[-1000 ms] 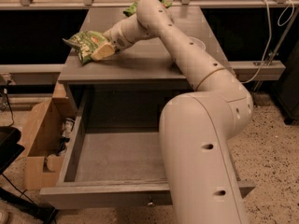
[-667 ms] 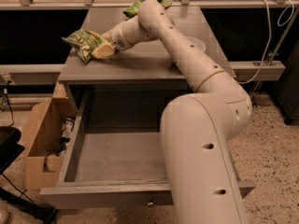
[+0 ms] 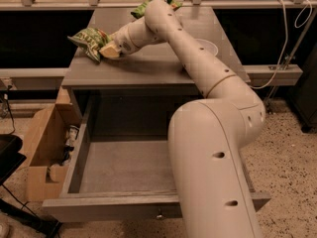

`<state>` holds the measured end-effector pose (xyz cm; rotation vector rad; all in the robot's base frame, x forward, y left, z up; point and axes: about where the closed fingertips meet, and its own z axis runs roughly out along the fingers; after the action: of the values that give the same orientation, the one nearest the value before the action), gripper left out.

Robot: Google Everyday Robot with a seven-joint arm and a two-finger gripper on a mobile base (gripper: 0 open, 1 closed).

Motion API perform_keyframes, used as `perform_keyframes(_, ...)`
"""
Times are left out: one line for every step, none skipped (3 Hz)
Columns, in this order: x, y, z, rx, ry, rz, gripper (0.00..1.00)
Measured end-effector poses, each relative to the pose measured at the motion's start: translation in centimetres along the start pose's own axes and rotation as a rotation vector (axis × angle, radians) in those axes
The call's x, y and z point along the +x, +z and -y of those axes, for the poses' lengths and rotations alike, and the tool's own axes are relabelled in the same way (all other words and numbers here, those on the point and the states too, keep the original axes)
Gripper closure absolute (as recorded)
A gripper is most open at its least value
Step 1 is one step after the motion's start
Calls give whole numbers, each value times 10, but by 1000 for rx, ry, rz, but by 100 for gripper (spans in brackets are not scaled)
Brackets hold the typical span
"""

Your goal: Place green jalapeno chip bag into top drawer

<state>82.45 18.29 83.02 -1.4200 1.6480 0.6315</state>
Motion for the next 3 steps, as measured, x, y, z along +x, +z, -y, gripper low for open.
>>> perform_keyframes(-4, -1, -1, 2, -11, -12, 100)
perform_keyframes(-15, -4, -3, 8, -46, -52, 100)
perform_keyframes(-35, -39, -6, 66, -88, -129, 100)
